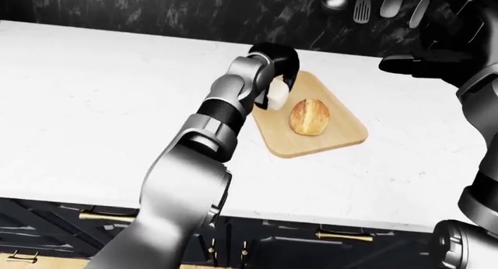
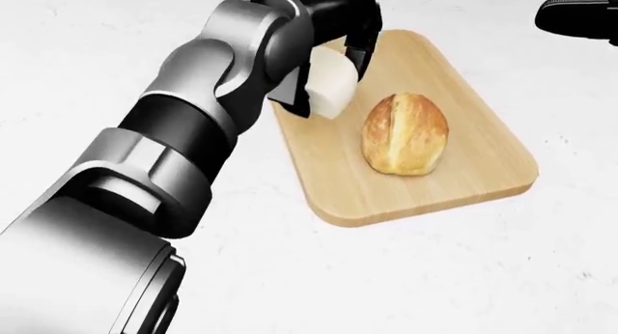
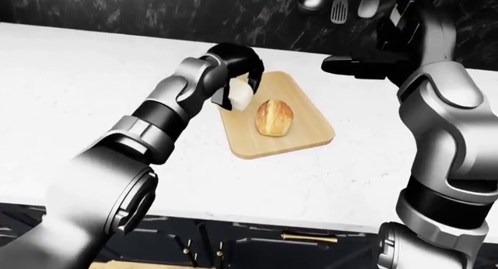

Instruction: Place the bread and cheese on the cutting board.

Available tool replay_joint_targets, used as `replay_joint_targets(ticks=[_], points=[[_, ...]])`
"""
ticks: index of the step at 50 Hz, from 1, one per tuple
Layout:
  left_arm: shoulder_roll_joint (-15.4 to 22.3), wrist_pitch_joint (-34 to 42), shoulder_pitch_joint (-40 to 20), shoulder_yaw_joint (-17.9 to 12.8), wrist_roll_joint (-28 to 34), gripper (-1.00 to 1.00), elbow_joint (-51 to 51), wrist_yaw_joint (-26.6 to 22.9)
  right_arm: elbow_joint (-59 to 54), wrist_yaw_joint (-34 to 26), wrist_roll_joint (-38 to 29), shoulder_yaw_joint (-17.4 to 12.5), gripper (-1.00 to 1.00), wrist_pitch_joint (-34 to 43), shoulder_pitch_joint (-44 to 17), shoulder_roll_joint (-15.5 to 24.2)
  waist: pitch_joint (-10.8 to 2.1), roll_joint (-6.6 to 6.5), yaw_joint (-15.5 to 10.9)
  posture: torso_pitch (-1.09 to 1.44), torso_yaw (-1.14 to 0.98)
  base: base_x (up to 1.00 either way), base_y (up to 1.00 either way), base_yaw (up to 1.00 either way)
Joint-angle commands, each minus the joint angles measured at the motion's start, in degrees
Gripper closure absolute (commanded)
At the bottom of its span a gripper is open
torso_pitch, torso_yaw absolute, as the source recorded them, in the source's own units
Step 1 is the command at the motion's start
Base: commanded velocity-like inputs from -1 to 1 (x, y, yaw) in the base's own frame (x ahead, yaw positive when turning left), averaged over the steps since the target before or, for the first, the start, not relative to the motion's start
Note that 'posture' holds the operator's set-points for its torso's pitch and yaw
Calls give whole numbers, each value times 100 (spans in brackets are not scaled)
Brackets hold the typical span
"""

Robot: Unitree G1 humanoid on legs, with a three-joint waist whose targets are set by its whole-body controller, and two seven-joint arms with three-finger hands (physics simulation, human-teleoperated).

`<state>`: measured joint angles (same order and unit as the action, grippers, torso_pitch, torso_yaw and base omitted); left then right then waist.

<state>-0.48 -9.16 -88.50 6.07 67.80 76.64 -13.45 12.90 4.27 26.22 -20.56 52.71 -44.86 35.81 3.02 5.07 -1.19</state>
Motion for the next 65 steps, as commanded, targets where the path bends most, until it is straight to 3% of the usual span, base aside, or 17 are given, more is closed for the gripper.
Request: replay_joint_targets(ticks=[1,15,29,30,31,32,43,49,51,52,56,59,62,64,65], points=[[44,25,-293,-57,-13,96,-302,218,132,21,13,-97,-100,-165,-178,103,-200,39,-7,0,0,0,0,0],[-23,-72,-412,-128,-89,96,-300,247,93,63,81,-102,-100,-198,-168,146,-206,52,-16,0,0,0,0,0],[-46,-118,-154,-87,-67,96,-290,478,86,72,100,-84,-100,-239,-117,137,-226,46,-8,0,0,0,0,0],[-33,-111,-192,-80,-51,76,-287,504,64,67,83,-75,-100,-258,-111,137,-226,43,-8,0,0,0,0,0],[-26,-105,-225,-87,-50,-79,-290,540,58,71,91,-84,-100,-243,-125,135,-227,43,-9,0,0,0,0,0],[-6,-104,-304,-115,-71,-100,-284,566,67,80,92,-76,-100,-228,-139,134,-229,43,-9,0,0,0,0,0],[16,-151,-385,-193,-255,-100,-274,779,66,73,92,-99,-100,-242,-120,125,-223,30,-16,0,0,0,0,0],[185,-104,-478,-299,-440,-100,-272,612,83,87,123,-130,-100,-219,-112,172,-224,23,-13,0,0,0,0,0],[243,187,-449,-551,-794,-100,-302,553,68,100,-6,-61,-100,-261,-77,255,-219,18,-9,0,0,0,0,0],[232,448,-380,-948,-1336,-100,-365,480,26,81,-52,-25,-100,-314,-44,209,-215,15,-7,0,0,0,0,0],[428,607,-163,-1435,-2742,-100,-692,745,73,92,-133,37,-100,-265,-79,99,-216,-29,10,0,0,0,0,0],[625,474,36,-1383,-3519,-100,-1274,848,-3,-9,-303,129,-100,-308,-119,75,-220,-69,21,0,0,0,0,0],[708,844,338,-1385,-4375,-100,-2335,766,28,-99,-410,128,-100,-290,-142,84,-218,-96,26,0,0,0,0,0],[769,1078,678,-1071,-4546,-100,-3127,692,34,-156,-485,116,-100,-296,-133,77,-202,-114,26,0,0,0,0,0],[818,1315,693,-1097,-4738,-100,-3442,629,63,-177,-492,83,-100,-263,-140,75,-192,-125,27,0,0,0,0,0]])
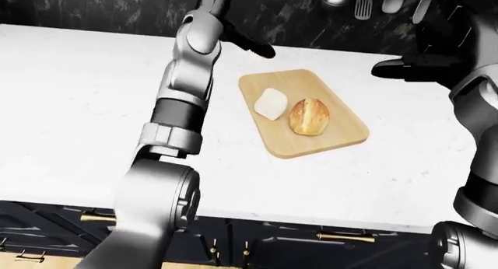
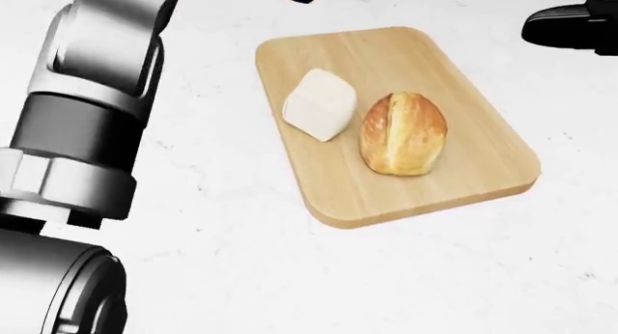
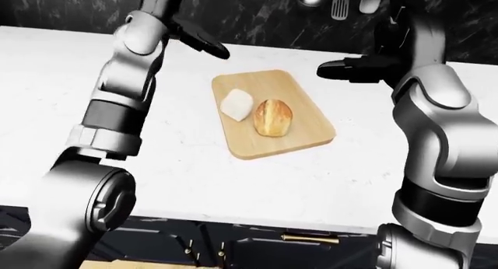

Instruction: Place the bread and cheese on the cutting board.

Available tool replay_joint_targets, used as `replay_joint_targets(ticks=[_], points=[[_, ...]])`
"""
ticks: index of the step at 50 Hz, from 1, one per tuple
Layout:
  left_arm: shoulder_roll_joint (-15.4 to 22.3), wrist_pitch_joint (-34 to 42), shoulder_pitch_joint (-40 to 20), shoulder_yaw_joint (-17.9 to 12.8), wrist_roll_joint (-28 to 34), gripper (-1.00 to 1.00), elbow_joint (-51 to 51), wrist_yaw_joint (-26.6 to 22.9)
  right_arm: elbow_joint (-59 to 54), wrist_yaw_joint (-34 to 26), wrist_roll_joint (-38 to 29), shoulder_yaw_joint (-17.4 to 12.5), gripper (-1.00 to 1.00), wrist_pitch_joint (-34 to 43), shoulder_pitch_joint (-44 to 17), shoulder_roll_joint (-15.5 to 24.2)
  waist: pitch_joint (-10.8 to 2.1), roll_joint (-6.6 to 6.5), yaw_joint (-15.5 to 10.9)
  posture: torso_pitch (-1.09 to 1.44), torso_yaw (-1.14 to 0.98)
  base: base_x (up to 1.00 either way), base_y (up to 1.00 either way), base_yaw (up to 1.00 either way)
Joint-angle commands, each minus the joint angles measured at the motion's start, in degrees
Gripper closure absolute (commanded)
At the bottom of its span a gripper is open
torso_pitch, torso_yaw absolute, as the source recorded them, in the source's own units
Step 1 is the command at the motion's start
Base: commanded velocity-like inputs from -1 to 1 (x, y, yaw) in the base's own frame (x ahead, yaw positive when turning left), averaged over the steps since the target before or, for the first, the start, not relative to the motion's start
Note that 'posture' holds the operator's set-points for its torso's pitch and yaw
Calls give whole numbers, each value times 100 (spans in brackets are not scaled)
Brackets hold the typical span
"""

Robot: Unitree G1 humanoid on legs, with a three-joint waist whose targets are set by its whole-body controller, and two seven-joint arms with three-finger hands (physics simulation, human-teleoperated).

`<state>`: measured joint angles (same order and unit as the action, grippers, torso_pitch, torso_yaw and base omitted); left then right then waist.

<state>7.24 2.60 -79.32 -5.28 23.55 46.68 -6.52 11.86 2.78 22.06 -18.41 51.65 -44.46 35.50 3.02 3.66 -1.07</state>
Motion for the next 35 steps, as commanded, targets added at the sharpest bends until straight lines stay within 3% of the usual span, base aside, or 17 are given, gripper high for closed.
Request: replay_joint_targets(ticks=[1,4,8,12,16,24,28,35], points=[[102,325,-200,17,-490,-100,-757,-82,214,-46,-79,-164,-100,-105,-187,125,-187,8,14,0,0,0,0,0],[283,1089,-169,-91,-1099,-100,-1508,-209,214,-162,-136,-158,-100,-39,-294,235,-174,-10,6,0,0,0,0,0],[623,1480,-65,-81,-1543,-100,-1968,-159,231,-243,-258,-95,-100,5,-413,257,-144,-64,20,0,0,0,0,0],[918,1699,109,-147,-1758,-100,-2254,-145,247,-349,-333,-96,-100,98,-505,264,-141,-107,27,0,0,0,0,0],[1137,1769,643,-173,-1860,-100,-2659,-218,250,-434,-380,-166,-100,148,-528,342,-144,-135,31,0,0,0,0,0],[1423,2345,1207,-396,-2297,-100,-3710,-284,463,-527,-301,-380,-100,279,-550,612,-137,-148,38,0,0,0,0,0],[1494,2313,1565,-549,-2687,-100,-4201,-338,537,-552,-249,-403,-100,161,-478,669,-113,-153,40,0,0,0,0,0],[1699,2070,1881,-575,-2780,-100,-4237,-265,649,-587,-148,-505,-100,-9,-401,748,-124,-175,31,0,0,0,0,0]])
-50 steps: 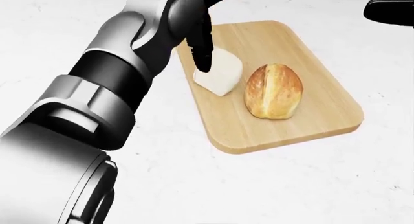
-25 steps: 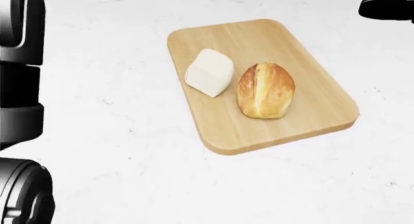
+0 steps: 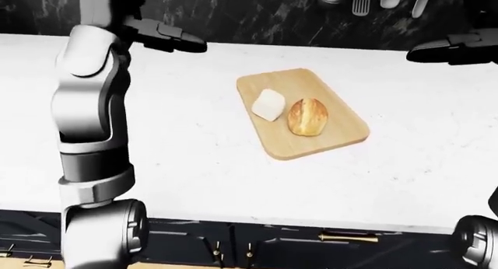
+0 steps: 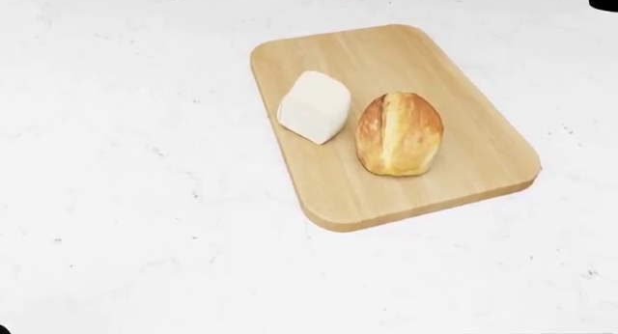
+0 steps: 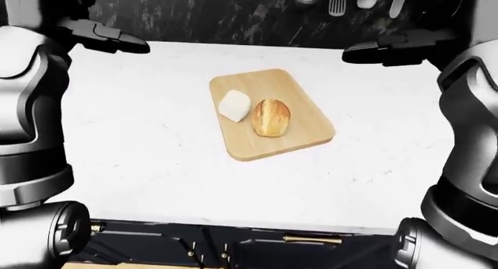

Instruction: Place the bread and cheese on the cutting board.

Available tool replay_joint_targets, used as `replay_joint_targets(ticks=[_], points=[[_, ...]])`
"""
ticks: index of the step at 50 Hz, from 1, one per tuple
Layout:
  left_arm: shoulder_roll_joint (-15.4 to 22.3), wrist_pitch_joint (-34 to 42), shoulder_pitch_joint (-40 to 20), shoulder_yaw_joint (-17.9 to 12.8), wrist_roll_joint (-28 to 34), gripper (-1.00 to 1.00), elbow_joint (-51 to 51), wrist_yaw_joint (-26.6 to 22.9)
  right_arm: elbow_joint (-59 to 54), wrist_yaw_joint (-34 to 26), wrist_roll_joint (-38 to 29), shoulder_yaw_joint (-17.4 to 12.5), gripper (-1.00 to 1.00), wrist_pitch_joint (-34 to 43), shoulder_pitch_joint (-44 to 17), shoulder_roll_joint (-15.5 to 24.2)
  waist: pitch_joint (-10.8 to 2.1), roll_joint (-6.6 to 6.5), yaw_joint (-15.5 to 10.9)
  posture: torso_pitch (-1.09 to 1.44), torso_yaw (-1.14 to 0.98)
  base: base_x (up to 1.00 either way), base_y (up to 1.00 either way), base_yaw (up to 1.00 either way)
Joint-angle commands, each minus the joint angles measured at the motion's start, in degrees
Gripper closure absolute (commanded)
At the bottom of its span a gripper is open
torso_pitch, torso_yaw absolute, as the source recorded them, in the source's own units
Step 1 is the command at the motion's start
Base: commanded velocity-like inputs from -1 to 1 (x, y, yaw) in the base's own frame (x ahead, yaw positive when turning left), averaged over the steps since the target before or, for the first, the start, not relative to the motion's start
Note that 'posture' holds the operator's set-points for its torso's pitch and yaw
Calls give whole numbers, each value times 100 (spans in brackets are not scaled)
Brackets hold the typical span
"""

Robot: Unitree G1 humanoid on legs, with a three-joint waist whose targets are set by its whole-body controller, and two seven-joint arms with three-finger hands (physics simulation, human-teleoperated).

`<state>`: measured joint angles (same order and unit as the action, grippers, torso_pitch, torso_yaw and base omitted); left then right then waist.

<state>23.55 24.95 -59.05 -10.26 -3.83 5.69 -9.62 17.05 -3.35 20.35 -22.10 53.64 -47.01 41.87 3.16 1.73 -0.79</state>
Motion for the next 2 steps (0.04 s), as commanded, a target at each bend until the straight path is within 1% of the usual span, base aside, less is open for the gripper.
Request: replay_joint_targets(ticks=[1,2], points=[[87,-267,-81,-75,-32,-100,-148,57,142,39,61,-161,-100,-251,-150,125,-143,13,1,0,0,0,0,0],[86,-304,-50,-95,-68,-100,-144,72,144,68,85,-163,-100,-263,-148,145,-146,8,1,0,0,0,0,0]])
